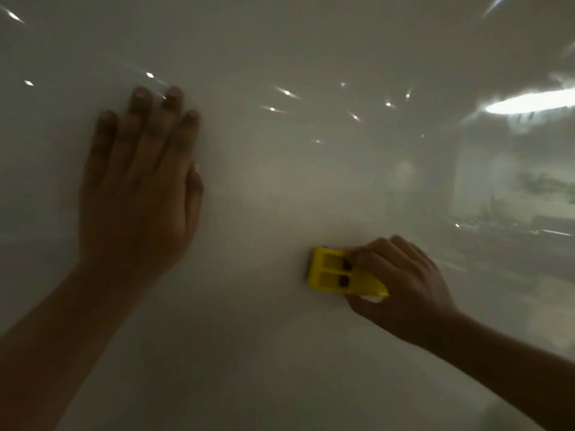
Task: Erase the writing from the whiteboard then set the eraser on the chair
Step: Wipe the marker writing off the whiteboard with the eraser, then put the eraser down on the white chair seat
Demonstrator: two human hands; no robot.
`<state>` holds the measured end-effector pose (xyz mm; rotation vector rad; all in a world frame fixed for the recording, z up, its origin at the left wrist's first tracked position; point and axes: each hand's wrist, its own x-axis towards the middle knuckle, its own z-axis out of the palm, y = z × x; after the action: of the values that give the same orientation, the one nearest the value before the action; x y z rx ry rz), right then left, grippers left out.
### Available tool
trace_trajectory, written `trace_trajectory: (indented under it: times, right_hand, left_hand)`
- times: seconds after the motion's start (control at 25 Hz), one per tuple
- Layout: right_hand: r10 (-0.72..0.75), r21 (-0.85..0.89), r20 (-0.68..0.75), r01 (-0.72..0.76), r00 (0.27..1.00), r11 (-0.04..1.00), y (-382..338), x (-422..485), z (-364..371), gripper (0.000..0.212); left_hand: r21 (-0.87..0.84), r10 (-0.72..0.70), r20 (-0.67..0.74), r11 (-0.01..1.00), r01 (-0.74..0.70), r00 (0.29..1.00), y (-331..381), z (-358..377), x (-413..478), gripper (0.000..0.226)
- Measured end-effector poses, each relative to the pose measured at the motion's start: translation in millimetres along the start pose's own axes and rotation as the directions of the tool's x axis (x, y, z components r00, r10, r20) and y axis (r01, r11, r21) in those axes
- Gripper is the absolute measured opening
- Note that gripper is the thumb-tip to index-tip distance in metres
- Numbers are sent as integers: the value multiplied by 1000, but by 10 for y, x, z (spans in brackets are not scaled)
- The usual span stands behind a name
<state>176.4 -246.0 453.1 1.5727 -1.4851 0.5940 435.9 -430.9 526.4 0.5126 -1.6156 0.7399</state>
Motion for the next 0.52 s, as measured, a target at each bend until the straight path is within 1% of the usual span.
trace_trajectory:
  times: [0.04,0.08,0.12,0.16,0.2,0.24,0.28,0.32,0.36,0.4,0.44,0.48,0.52]
  right_hand:
    - [119,-4,138,-119,983,993,21,-362,23,44]
    - [206,-26,291,-207,934,978,5,-743,29,49]
    - [257,-43,418,-263,872,964,-21,-1091,27,53]
    - [305,-46,509,-329,805,943,-62,-1401,-11,57]
    - [350,-36,572,-403,742,914,-100,-1647,-76,59]
    - [381,-31,609,-459,696,888,-119,-1868,-162,60]
    - [397,-32,622,-484,675,874,-128,-2049,-248,61]
    - [409,-44,623,-492,667,869,-116,-2216,-343,61]
    - [419,-77,620,-480,664,874,-83,-2399,-455,62]
    - [428,-103,614,-470,663,877,-63,-2548,-538,62]
    - [438,-124,616,-468,655,875,-36,-2704,-620,62]
    - [452,-150,622,-468,639,871,12,-2904,-703,60]
    - [475,-180,626,-478,618,860,72,-3091,-775,59]
  left_hand:
    - [-61,-39,27,997,40,999,35,-41,-109,51]
    - [-147,-74,53,986,82,996,136,-60,-277,52]
    - [-234,-87,82,967,104,993,288,-83,-484,53]
    - [-308,-69,122,946,104,990,531,-101,-739,54]
    - [-367,-35,199,924,107,979,827,-107,-1031,54]
    - [-423,5,322,895,139,947,1182,-102,-1338,56]
    - [-486,36,475,844,228,879,1554,-124,-1620,60]
    - [-528,65,631,766,367,773,1943,-137,-1846,64]
    - [-523,116,780,661,538,615,2326,-124,-2025,73]
    - [-464,204,881,547,697,427,2664,-95,-2191,82]
    - [-401,336,904,458,793,263,2985,-93,-2301,86]
    - [-379,482,861,395,837,162,3316,-89,-2398,88]
    - [-333,554,827,356,873,90,3605,-86,-2431,95]
